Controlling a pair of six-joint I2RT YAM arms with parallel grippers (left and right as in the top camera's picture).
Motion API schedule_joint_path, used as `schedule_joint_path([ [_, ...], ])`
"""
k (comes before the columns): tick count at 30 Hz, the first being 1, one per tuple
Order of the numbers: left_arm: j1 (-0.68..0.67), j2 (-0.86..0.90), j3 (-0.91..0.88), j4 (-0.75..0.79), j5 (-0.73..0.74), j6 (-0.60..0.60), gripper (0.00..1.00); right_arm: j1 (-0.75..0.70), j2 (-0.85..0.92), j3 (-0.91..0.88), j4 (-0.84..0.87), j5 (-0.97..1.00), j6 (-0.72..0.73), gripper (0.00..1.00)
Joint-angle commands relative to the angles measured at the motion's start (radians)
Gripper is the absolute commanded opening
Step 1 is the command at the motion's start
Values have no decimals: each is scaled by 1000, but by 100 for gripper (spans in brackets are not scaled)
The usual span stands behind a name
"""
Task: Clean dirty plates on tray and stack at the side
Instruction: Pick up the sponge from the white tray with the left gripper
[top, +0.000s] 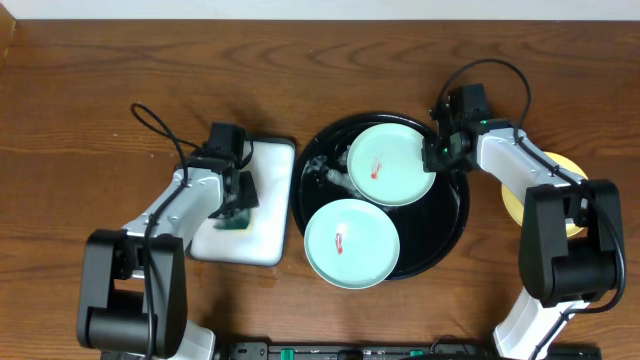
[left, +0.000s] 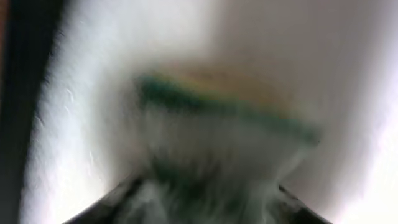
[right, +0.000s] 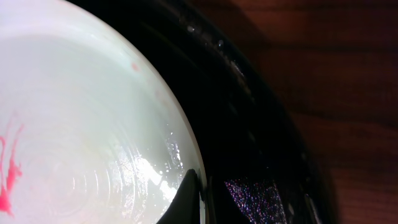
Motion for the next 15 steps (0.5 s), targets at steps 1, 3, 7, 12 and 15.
schedule_joint_path([
  [1, -2, -60, 41, -56, 45, 9, 66, 7, 35, -18, -25, 17, 5, 1],
  [3, -2, -101, 47, -71, 45, 9, 71, 7, 35, -18, -25, 17, 5, 1],
  [7, -2, -161, 47, -104, 41, 9, 71, 7, 35, -18, -25, 16, 5, 1],
  [12, -2, -148, 29, -115, -6, 9, 71, 7, 35, -18, -26, 16, 5, 1],
  [15, -2, -121, 3, -90, -23, 9, 71, 7, 35, -18, -29, 16, 5, 1],
])
